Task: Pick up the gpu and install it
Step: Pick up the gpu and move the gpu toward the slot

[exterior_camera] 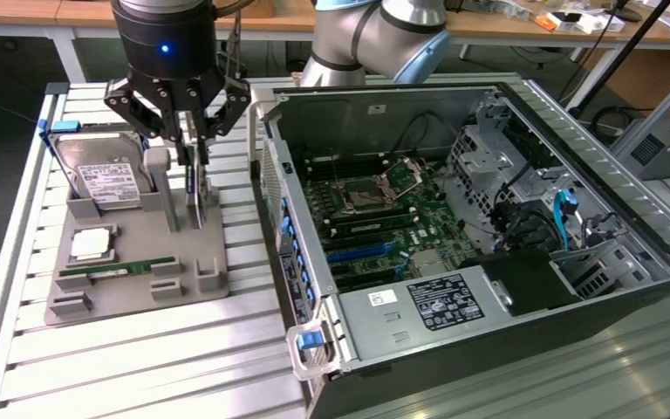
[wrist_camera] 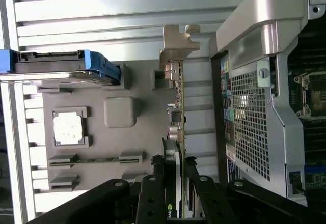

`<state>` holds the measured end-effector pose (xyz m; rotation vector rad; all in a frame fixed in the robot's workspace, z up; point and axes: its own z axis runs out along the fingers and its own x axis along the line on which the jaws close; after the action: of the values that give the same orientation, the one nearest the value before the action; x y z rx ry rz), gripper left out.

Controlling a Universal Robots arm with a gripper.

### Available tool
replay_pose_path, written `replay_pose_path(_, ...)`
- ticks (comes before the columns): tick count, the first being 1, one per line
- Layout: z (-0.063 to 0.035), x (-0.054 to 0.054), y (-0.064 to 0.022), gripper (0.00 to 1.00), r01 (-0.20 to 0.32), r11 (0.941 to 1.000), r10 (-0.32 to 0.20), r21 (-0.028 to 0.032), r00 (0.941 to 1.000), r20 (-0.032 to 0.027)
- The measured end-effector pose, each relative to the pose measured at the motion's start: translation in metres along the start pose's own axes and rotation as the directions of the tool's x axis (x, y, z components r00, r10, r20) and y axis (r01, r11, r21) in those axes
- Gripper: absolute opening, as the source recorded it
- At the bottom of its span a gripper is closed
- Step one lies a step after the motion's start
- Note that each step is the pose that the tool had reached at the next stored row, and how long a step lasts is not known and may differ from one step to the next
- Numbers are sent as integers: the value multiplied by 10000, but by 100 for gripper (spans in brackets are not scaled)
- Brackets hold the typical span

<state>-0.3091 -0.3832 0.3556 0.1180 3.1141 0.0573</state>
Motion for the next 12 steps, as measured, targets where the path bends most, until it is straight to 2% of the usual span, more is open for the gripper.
replay_pose_path(12, -98, -2, 4, 27, 0, 10000, 0, 0, 10000, 0)
